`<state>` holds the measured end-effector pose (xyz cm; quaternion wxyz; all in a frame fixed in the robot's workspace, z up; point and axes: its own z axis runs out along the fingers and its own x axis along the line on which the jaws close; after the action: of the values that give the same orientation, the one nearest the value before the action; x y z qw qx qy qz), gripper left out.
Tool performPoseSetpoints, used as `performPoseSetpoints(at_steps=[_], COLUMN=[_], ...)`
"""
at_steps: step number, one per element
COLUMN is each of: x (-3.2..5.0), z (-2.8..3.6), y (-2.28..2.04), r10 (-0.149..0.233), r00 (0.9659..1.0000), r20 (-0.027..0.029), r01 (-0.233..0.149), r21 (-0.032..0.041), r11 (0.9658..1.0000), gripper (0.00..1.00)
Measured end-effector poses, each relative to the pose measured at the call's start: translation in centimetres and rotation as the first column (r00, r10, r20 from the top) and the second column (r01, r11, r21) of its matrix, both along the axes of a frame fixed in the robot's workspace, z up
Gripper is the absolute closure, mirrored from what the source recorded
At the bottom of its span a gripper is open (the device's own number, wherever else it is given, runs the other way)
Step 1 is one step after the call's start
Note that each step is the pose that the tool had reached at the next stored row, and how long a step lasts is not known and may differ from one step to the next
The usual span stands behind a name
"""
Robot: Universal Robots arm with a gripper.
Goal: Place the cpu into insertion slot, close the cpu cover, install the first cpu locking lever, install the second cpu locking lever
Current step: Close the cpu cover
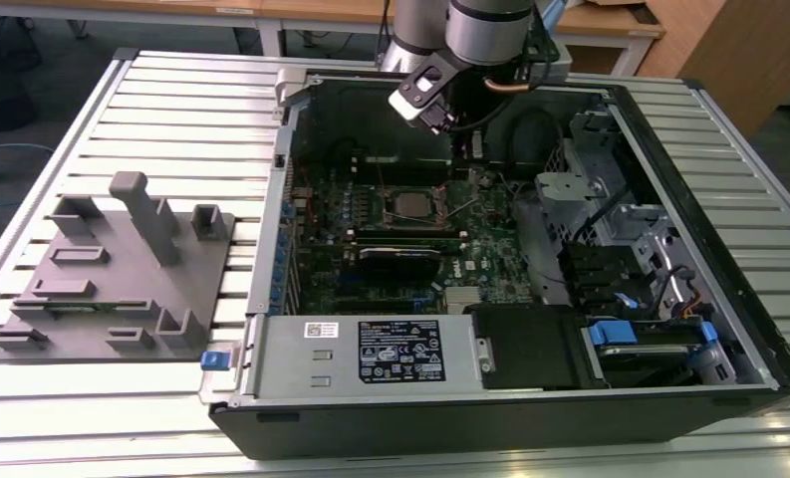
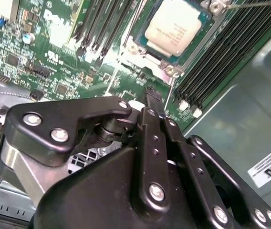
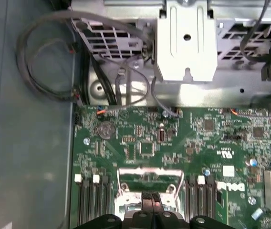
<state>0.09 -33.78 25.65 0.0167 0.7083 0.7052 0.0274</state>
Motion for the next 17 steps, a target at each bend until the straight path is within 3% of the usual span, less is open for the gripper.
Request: performPoseSetpoints(at_steps=[17], x=[2.82], z=[0.00], y=[0.02], r10=[0.000], r00=[1.0000], r20=[0.0000], r01=[0.000], r21=[0.0001], r11=[1.0000], gripper=[0.89])
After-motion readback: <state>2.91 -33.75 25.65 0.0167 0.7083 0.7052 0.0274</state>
